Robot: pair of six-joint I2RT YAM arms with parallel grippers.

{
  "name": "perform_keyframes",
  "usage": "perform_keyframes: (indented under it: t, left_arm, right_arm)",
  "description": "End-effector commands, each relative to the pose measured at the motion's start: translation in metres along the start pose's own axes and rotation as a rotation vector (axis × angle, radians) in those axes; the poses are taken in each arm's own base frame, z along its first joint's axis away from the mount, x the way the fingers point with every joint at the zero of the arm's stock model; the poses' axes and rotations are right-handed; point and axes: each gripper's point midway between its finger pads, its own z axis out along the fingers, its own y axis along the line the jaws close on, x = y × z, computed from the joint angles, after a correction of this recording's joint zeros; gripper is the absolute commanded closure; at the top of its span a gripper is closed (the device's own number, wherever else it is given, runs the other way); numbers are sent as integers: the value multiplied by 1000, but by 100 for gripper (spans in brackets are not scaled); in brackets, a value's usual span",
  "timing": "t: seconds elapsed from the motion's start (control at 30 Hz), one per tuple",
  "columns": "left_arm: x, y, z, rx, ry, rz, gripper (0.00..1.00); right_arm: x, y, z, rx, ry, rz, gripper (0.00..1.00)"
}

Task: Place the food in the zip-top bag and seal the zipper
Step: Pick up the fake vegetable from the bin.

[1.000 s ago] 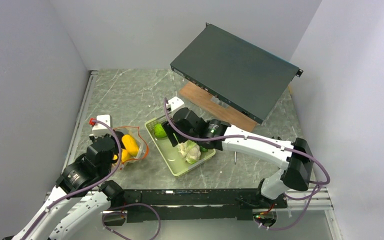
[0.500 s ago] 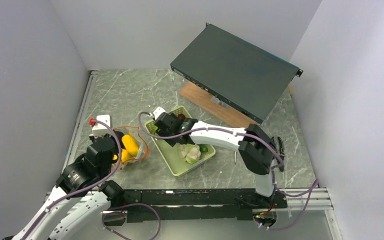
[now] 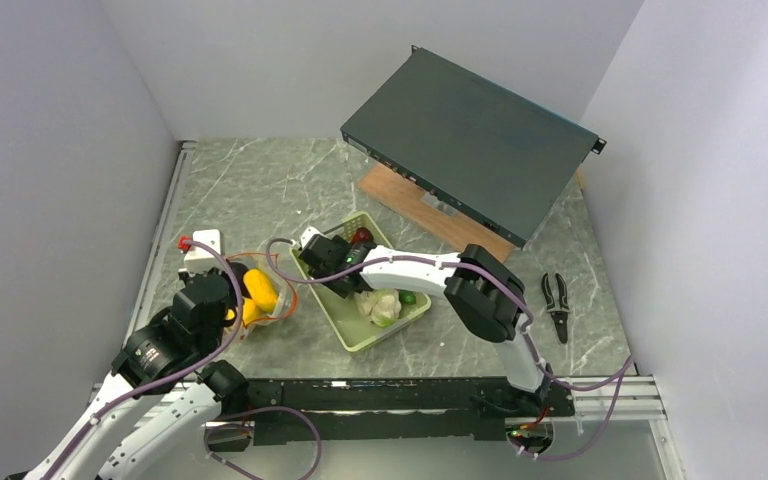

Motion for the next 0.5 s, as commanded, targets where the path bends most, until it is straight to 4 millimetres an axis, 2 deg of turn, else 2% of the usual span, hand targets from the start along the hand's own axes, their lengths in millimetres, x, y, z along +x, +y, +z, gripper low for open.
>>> perform_keyframes:
  t: [0.0,0.27,0.47]
  left_arm:
    - [-9,-2,1,2,-27,-21,100]
    - [-9,-1,-1,6,-32,-30,100]
    - [-9,0,-1,2,-34,-35,100]
  right_arm:
    - [-10,-5,5,33,-22,-13,40]
    - [-10,-2,6,21,-18,-11,43]
    - [-30,-9,-19,-8,-90,27,50]
